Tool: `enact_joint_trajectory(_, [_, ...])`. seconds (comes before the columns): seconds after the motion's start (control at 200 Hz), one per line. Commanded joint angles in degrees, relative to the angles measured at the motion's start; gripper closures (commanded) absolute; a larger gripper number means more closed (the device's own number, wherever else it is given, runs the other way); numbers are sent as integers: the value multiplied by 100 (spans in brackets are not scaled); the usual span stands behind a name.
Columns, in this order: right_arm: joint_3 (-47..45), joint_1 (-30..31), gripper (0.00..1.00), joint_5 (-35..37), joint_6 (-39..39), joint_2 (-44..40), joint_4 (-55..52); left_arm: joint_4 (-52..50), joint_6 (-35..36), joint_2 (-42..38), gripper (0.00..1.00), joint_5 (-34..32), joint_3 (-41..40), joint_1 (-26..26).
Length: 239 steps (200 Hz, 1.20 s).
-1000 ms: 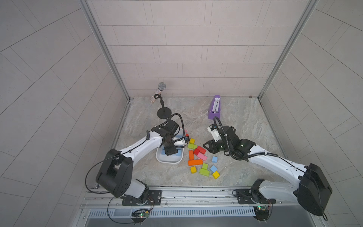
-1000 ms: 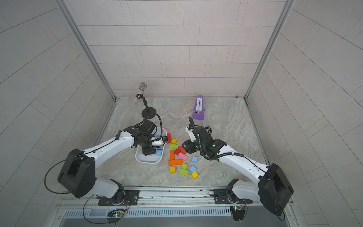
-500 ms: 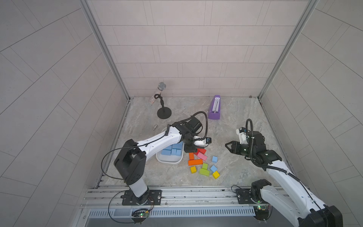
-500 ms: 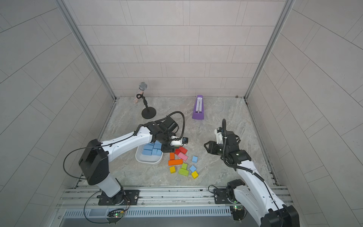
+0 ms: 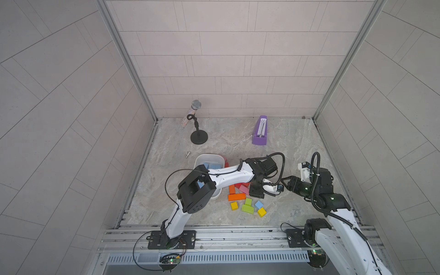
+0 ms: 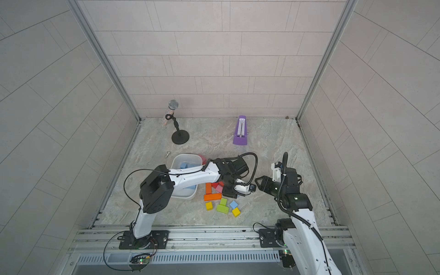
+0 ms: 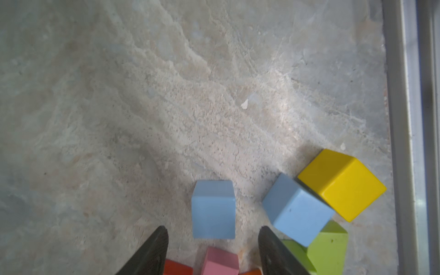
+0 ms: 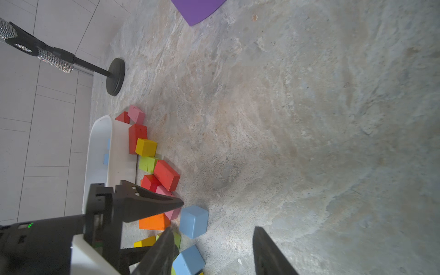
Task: Pick out the blue building blocks
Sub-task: Pick up the building block from the center of the board.
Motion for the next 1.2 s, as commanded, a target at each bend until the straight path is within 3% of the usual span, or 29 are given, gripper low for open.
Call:
enact_joint_trajectory(0.0, [23, -24, 45, -64, 45, -77, -151, -35, -81, 191, 34, -69, 203, -60])
enact_joint_trajectory(0.215, [26, -24, 46, -91, 45, -70, -155, -50, -102, 394, 42, -275, 223, -69])
enact_joint_trajectory(0.51, [56, -23, 47, -137, 76, 21, -153, -183, -28, 121, 74, -410, 55, -13])
enact_joint_trajectory(0.7, [97, 101, 47, -309, 126, 263, 168, -357, -151, -664, 75, -167, -257, 353])
enact_joint_trajectory(0.78, [199, 319, 47, -207, 177, 417, 383, -503, -152, -1101, 75, -84, -475, 608])
enact_joint_trajectory(0.896, [403, 1081, 47, 196, 269, 888, 844, -759, -2, -1786, 75, 71, -910, 1105])
enact_joint_trajectory(1.036, [839, 2192, 47, 848, 309, 1709, 1426, -1038, 462, -2680, 74, 88, -1626, 2000])
enact_joint_trajectory(1.191, [1333, 2796, 48, 994, 353, 2594, 2077, -1093, 1248, -3408, 73, -141, -2429, 3111])
